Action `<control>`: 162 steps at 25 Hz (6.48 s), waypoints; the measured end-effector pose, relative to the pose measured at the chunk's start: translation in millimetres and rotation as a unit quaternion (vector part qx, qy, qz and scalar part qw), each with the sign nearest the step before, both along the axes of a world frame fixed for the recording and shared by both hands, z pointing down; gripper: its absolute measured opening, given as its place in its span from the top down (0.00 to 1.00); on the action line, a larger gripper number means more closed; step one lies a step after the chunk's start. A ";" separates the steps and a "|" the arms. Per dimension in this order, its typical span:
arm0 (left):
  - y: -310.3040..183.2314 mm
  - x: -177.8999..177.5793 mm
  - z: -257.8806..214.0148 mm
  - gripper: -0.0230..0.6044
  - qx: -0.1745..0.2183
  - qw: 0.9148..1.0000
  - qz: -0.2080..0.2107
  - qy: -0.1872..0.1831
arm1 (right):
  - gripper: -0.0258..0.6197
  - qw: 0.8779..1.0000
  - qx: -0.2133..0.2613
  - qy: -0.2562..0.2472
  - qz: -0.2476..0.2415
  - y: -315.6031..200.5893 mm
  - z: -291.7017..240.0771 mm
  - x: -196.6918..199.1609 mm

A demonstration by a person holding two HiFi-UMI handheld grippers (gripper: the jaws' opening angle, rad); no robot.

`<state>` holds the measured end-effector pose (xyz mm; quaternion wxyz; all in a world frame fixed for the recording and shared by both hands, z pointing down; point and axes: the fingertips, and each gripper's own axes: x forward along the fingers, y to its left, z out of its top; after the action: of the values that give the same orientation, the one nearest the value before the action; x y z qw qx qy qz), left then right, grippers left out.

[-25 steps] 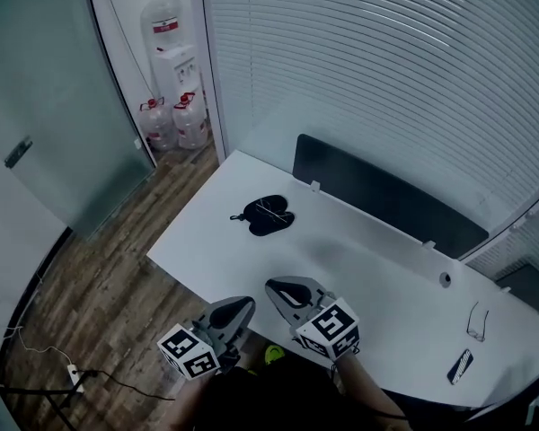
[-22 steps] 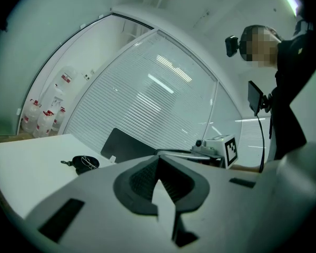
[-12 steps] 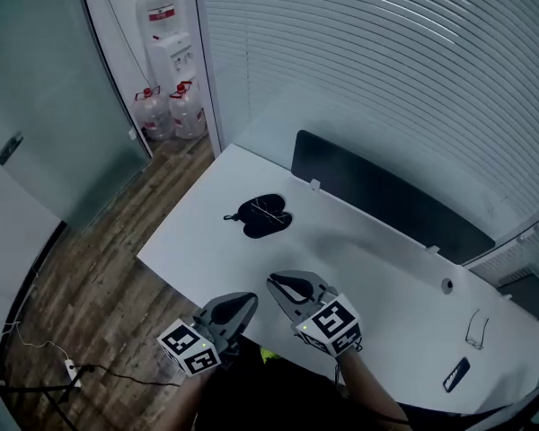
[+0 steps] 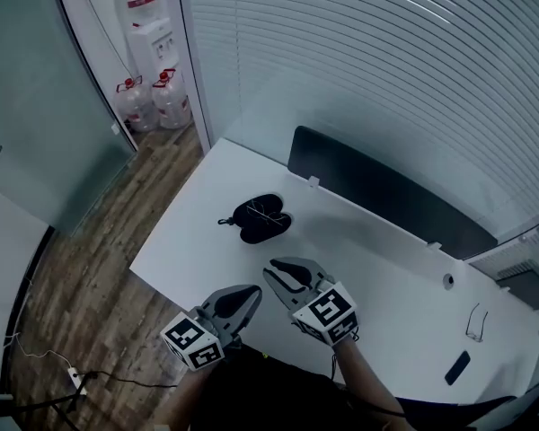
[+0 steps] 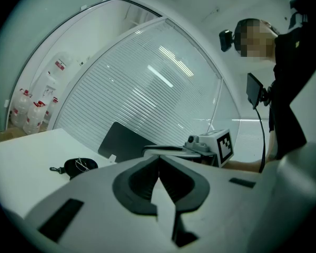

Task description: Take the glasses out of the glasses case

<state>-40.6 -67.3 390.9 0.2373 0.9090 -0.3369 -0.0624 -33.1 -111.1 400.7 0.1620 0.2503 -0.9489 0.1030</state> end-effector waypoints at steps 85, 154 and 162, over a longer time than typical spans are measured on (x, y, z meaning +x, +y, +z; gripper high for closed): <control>-152.3 8.6 130.5 0.95 -0.137 0.987 0.074 0.028 | 0.74 0.937 -0.155 0.308 -0.051 -164.1 208.1 -3.1; -126.9 26.4 84.2 0.95 -0.097 0.986 0.135 0.024 | 0.91 0.947 -0.079 0.304 0.061 -142.3 143.4 18.8; -116.4 44.4 81.9 0.95 -0.098 0.981 0.164 0.027 | 0.91 0.945 -0.088 0.300 0.096 -132.6 139.0 39.9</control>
<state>3.8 -183.7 472.9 0.3412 0.9223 -0.1810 -0.0134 6.7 -243.7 539.8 0.4496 0.3439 -0.8154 0.1211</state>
